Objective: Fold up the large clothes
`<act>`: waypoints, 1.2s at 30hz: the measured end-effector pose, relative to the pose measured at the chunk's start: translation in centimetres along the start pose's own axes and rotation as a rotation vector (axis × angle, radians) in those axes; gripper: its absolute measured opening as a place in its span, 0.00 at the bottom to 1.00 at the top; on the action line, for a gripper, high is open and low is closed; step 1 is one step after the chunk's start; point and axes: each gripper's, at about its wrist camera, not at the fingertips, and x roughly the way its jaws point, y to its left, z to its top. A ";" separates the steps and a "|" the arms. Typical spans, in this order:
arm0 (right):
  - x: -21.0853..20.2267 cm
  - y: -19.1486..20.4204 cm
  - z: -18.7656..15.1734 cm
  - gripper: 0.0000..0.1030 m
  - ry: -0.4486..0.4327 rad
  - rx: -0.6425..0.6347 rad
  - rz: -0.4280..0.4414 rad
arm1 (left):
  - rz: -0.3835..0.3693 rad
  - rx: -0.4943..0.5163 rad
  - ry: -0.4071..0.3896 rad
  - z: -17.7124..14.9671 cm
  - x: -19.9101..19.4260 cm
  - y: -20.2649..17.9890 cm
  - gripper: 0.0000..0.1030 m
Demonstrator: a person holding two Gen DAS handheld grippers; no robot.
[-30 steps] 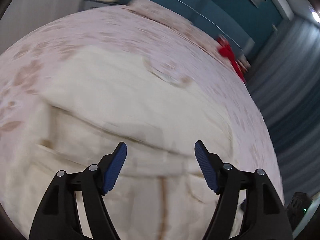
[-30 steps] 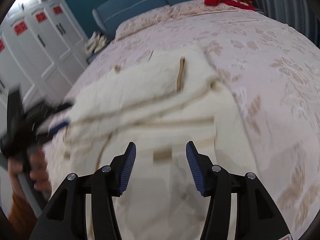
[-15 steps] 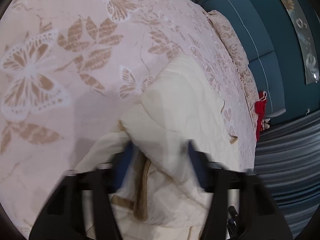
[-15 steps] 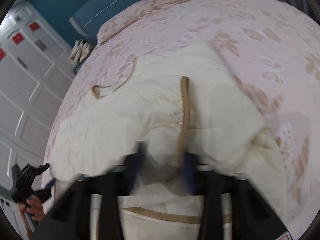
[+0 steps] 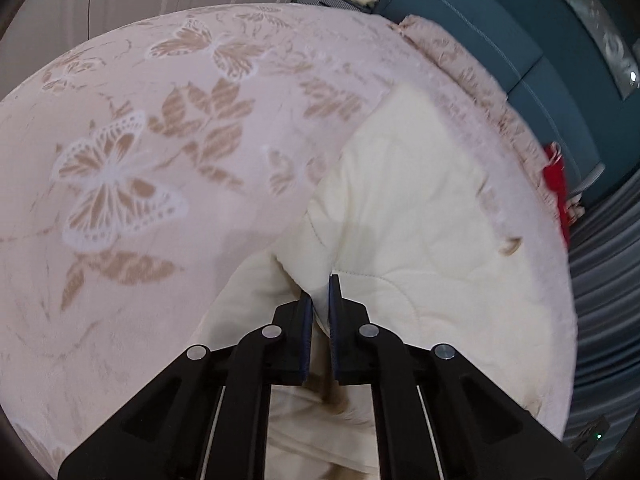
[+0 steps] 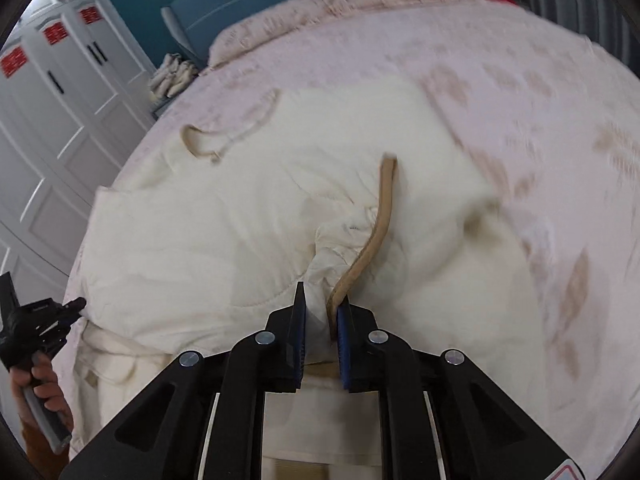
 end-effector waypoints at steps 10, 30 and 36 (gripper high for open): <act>-2.5 0.0 -0.7 0.27 -0.054 -0.004 -0.045 | 0.171 0.151 -0.078 -0.5 -0.9 -1.4 0.30; 3.2 6.5 0.3 0.19 -0.010 -0.218 -0.035 | 0.246 0.458 -0.085 -2.4 4.4 -9.9 0.32; 4.2 5.3 -0.6 0.17 -0.016 -0.196 -0.002 | 0.264 0.497 -0.106 -3.4 5.6 -9.3 0.33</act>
